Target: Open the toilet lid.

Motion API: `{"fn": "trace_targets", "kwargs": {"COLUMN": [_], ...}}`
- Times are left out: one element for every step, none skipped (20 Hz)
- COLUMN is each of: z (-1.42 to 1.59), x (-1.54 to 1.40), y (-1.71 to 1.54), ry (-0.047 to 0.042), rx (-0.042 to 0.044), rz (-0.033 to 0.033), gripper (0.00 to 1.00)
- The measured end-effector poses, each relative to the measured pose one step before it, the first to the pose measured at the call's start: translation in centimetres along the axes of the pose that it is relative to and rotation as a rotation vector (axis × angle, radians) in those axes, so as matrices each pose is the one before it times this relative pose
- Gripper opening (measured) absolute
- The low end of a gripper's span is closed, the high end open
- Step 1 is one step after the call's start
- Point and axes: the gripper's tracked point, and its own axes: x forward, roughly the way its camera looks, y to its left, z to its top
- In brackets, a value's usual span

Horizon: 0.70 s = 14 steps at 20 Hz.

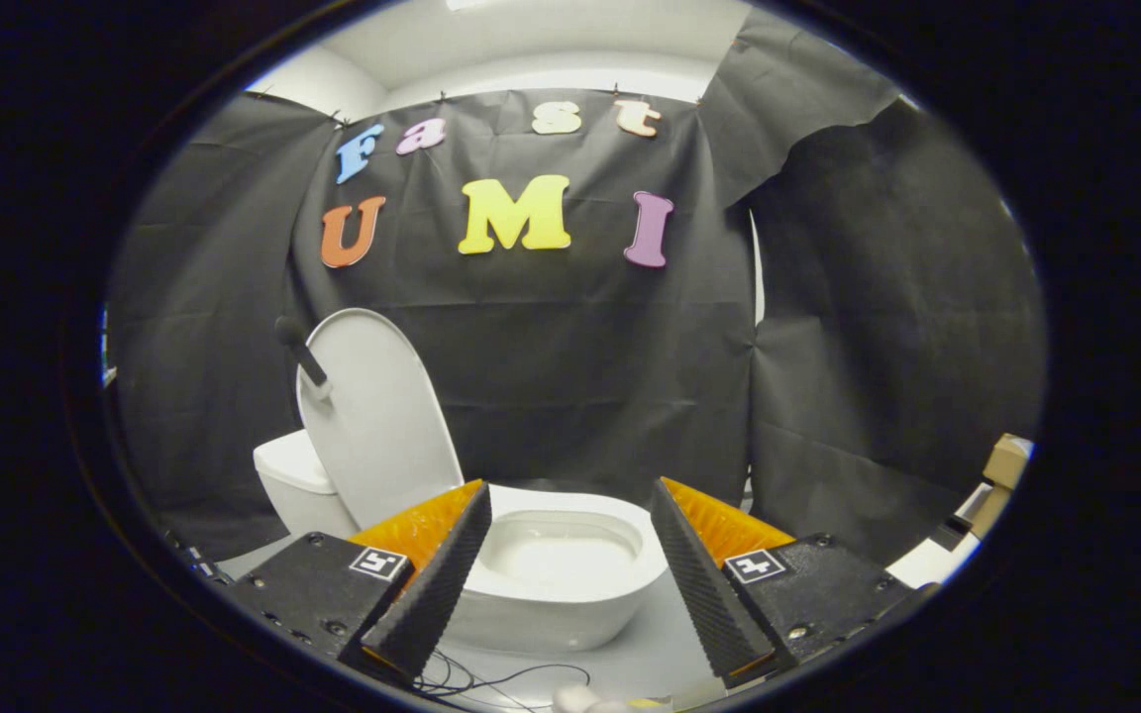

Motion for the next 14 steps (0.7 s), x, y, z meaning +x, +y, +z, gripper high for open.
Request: {"fn": "trace_targets", "kwargs": {"z": [-0.012,-0.289,-0.124,-0.128,-0.004,-0.029,0.06,-0.073,0.025,-0.034,-0.003,-0.056,0.01,0.051], "x": [-0.052,0.032,-0.001,-0.124,-0.031,-0.065,-0.103,0.063,-0.066,0.068,0.019,0.045,-0.101,-0.011], "y": [-0.15,-0.146,-0.151,-0.196,-0.176,-0.102,-0.127,0.039,-0.091,-0.061,-0.004,0.083,0.077,0.031], "ry": [0.00369,0.0048,0.00364,0.00102,0.00077,0.0002,-0.00007,-0.00012,0.00073,0.00095,0.00017,0.00019,-0.00212,-0.00339], "rx": [0.00394,0.00351,0.00348,0.00235,0.00239,0.00326,0.00371,0.00284,0.00325,0.00237,0.00224,0.00124,-0.0002,-0.00129], "rz": [-0.0057,-0.00201,-0.00529,-0.00307,-0.00381,-0.00316,-0.00232,-0.00128,-0.0014,-0.00175,-0.00024,0.00104,0.0003,0.00092], "gripper": [1.0,1.0,1.0,1.0,1.0,1.0,1.0,1.0,1.0,1.0,1.0,1.0,1.0,1.0]}}
